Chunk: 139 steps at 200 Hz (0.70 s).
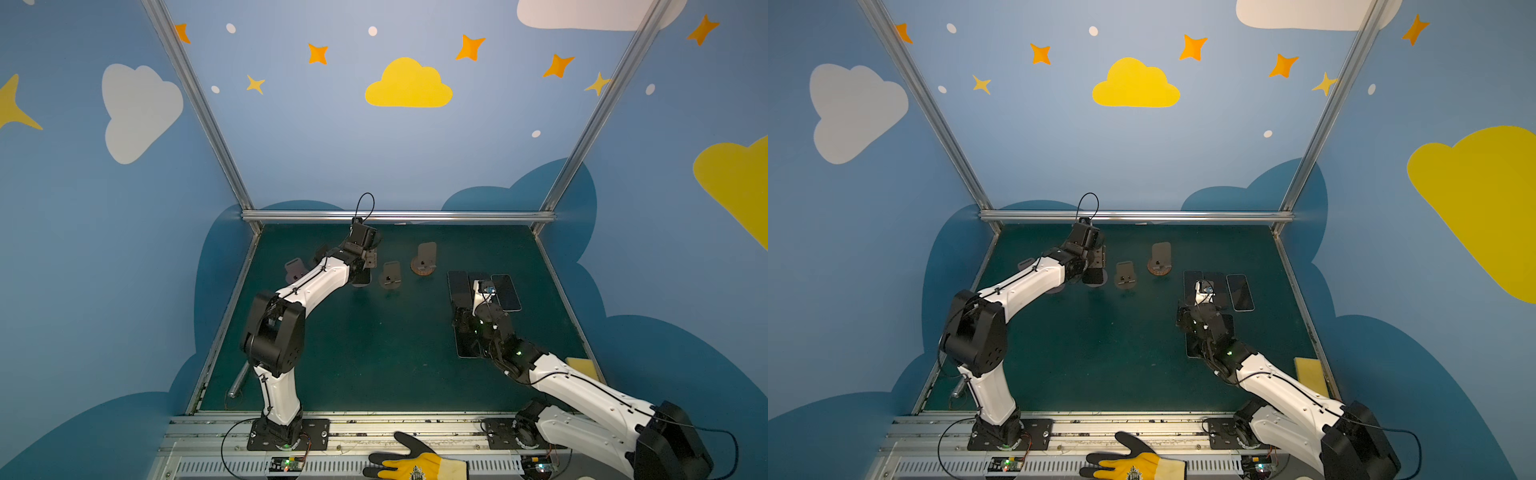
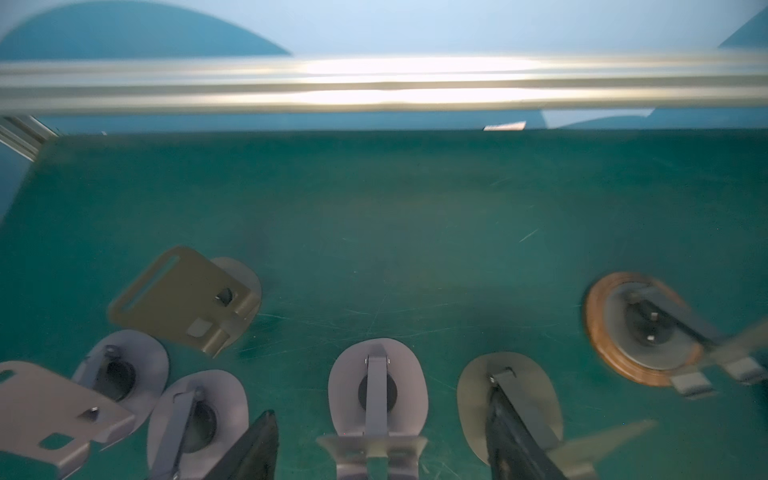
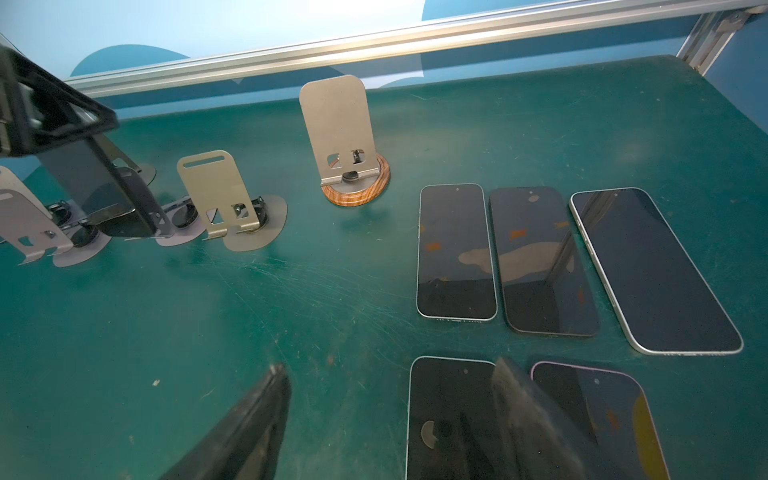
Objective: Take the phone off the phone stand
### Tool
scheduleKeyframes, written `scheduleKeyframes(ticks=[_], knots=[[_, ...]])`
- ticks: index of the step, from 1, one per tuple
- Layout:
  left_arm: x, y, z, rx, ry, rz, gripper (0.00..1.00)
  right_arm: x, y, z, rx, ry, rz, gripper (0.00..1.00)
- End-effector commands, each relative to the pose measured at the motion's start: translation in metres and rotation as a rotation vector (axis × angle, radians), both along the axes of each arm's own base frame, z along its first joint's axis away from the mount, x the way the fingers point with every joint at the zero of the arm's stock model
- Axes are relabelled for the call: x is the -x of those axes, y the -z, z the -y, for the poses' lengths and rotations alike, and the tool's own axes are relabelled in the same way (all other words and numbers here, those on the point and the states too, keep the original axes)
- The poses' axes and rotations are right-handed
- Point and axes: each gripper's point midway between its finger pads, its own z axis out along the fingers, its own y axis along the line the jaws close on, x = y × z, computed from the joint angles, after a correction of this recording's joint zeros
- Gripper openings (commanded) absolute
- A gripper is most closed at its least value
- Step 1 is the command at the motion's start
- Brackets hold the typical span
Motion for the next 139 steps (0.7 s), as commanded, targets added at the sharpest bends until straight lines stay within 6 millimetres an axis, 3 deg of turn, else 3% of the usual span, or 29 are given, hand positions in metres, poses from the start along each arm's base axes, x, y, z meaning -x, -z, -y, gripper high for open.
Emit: scheduleKeyframes(ticks=[1,49,96,139], knots=[[0.007,-0.054,-0.006,0.012,-0.001,0.116,0.67,-0.001,-0.008,0.004,-0.012,0.033,0.018,0.77],[0.046,-0.093,0.008,0.068,0.072,0.160,0.66,-0.001,-0.009,0.008,-0.018,0.051,0.023,0.77],[0.094,-0.097,0.041,0.129,0.146,0.142,0.65,0.005,-0.016,0.022,-0.060,0.108,0.055,0.77],[0.131,-0.085,0.078,0.181,0.209,0.091,0.63,0.012,-0.022,0.039,-0.103,0.171,0.106,0.77]])
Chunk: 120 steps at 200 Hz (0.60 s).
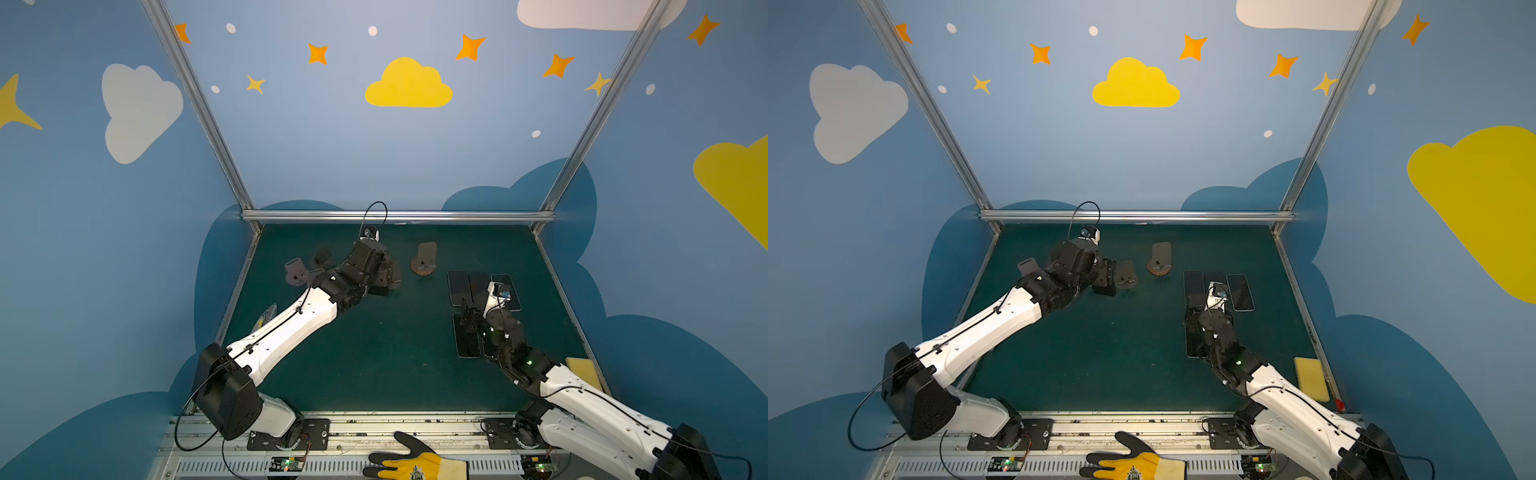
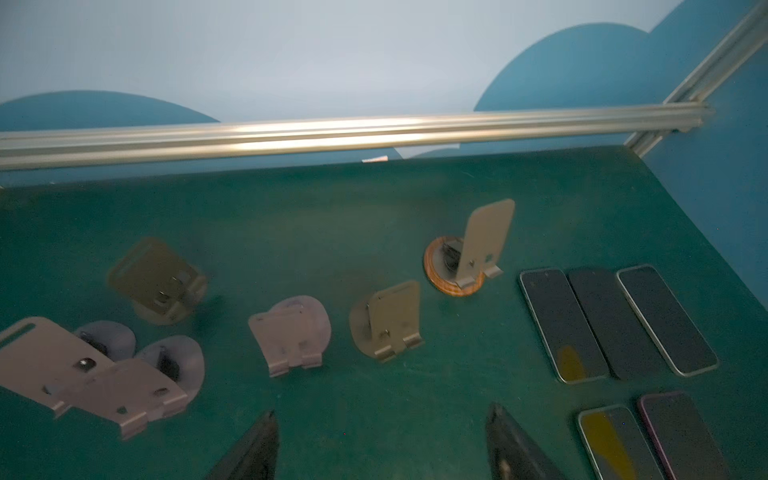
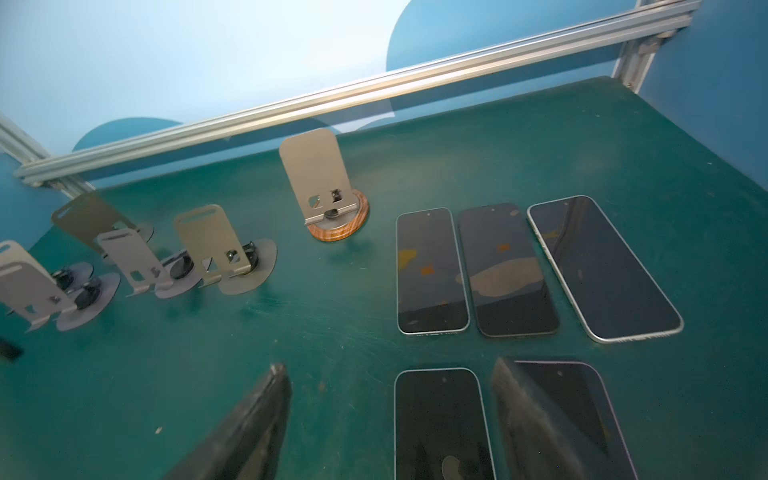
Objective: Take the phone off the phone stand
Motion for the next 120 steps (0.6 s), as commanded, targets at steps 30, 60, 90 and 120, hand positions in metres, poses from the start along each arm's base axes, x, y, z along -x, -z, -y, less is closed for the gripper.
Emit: scheduleKeyframes(ticks=[30,60,90,120], knots=[[0.038,0.007,0.038,0.065,0.052,-0.061,0.62,0.002,-0.001,0.012,-0.019,0.064,0.020,0.77],[0.061,0.035,0.070,0.088,0.103,-0.145,0.62,0.004,-0.003,0.013,-0.037,0.063,0.021,0.77],[0.078,0.064,0.097,0.094,0.122,-0.236,0.62,0.008,-0.006,0.019,-0.063,0.078,0.053,0.77],[0.091,0.088,0.118,0.090,0.140,-0.371,0.61,0.008,-0.007,0.017,-0.072,0.068,0.048,0.77]])
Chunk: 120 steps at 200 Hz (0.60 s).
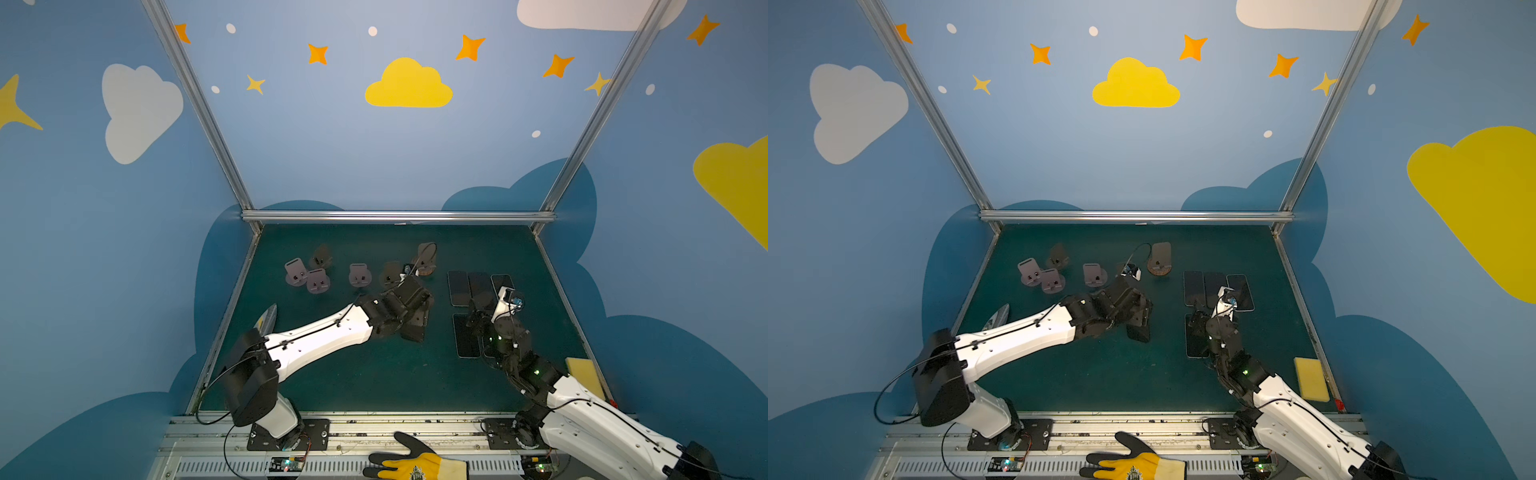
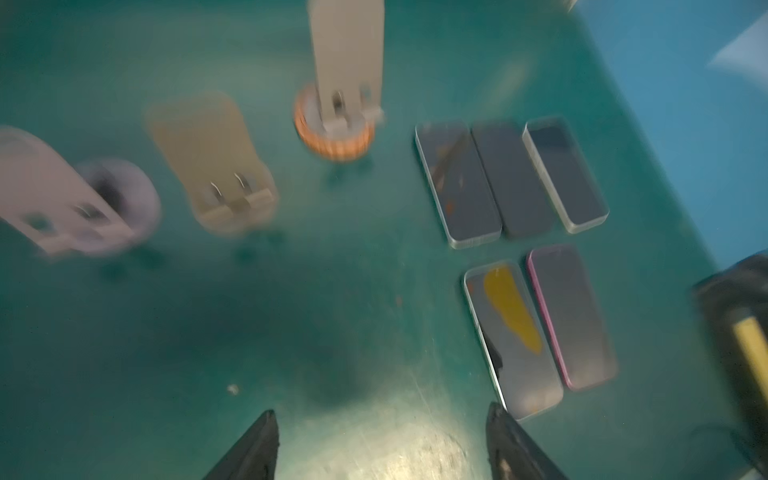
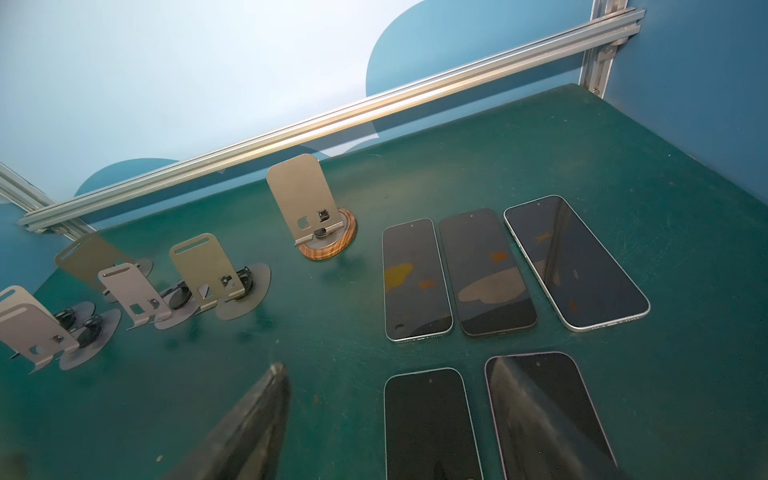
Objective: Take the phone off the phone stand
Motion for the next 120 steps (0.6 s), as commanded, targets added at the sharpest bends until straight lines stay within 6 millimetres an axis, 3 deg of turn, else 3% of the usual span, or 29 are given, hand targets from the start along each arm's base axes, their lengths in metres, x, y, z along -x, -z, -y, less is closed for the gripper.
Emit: scheduleKeyframes(ticks=[1,51,120], knots=[[0.007,0.004,0.013,0.038,-0.020,-0.092,0.61,0.000,-0.001,0.002,-0.014,0.013,0.006,0.77],[0.016,0.029,0.043,0.008,0.025,-0.185,0.61,0.000,-0.003,0.001,-0.023,0.008,0.005,0.77],[0.005,0.056,0.072,-0.058,0.065,-0.258,0.61,0.001,-0.004,0.004,-0.029,0.018,0.012,0.77]])
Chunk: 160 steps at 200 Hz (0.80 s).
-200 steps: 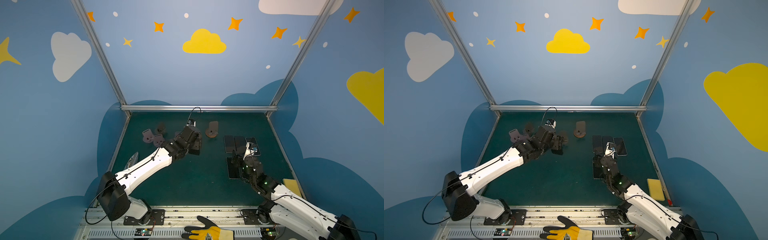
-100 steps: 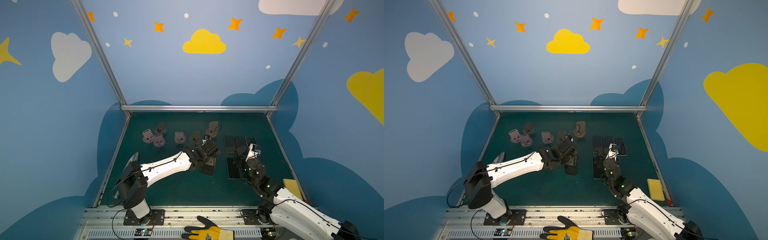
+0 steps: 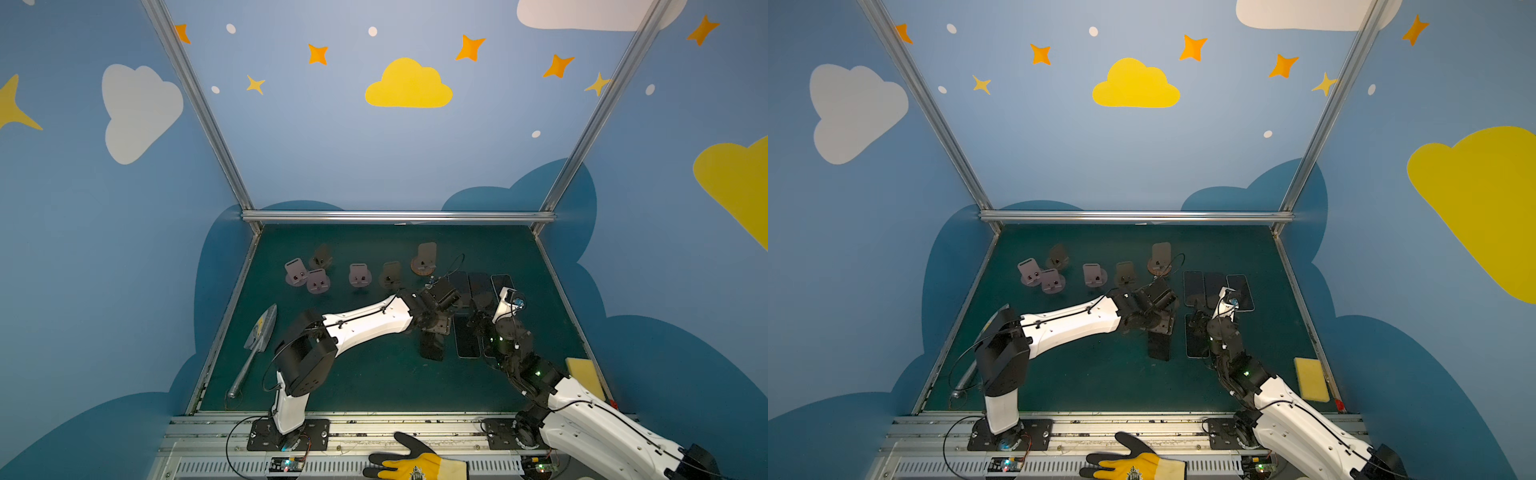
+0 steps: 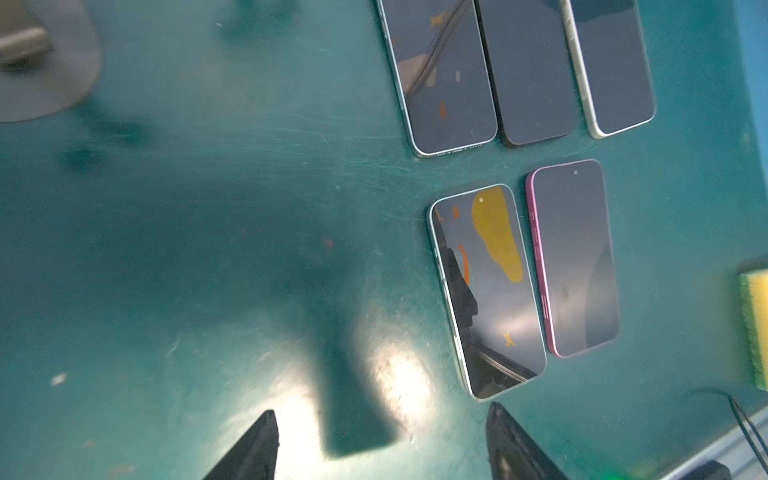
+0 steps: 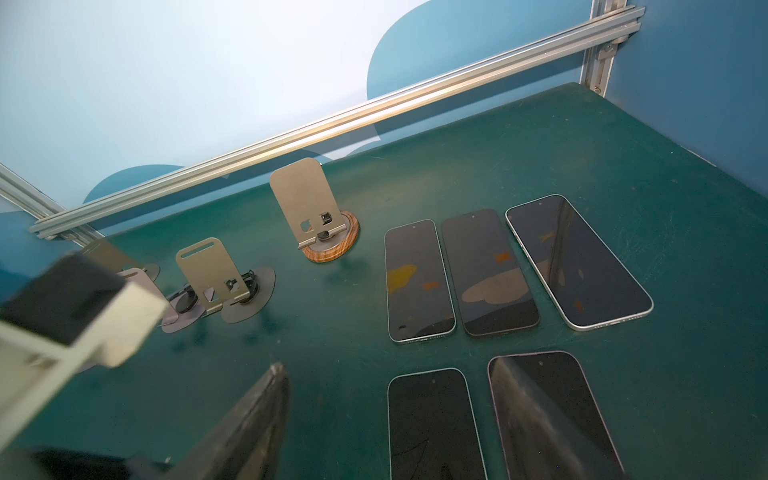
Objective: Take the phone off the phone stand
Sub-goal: 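Carry the dark phone toward the robot beside the flat phones with the left gripper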
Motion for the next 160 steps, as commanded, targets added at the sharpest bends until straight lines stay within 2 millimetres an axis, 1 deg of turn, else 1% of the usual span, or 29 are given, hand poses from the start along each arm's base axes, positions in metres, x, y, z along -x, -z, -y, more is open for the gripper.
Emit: scheduleKeyframes(ticks=[1,37,60,89,118,160], knots=[[-0.003,0.000,0.006,-0.023,0.013,-0.022,0.61,0.001,-0.001,0.004,-0.006,0.015,0.004,0.77],[-0.010,0.018,0.015,-0.087,0.017,-0.075,0.61,0.002,-0.002,0.006,-0.013,0.023,0.009,0.77],[-0.017,0.024,0.022,-0.074,0.009,-0.076,0.59,0.001,-0.002,0.002,-0.018,0.002,0.005,0.77],[-0.025,0.035,0.022,-0.065,-0.012,-0.092,0.59,0.001,-0.003,0.003,-0.013,0.008,0.000,0.77],[-0.028,0.046,0.026,-0.056,-0.001,-0.123,0.59,0.002,-0.006,0.004,-0.016,0.005,0.011,0.77],[-0.035,0.053,0.032,-0.062,-0.001,-0.132,0.60,0.001,-0.006,0.003,-0.016,0.002,0.008,0.77]])
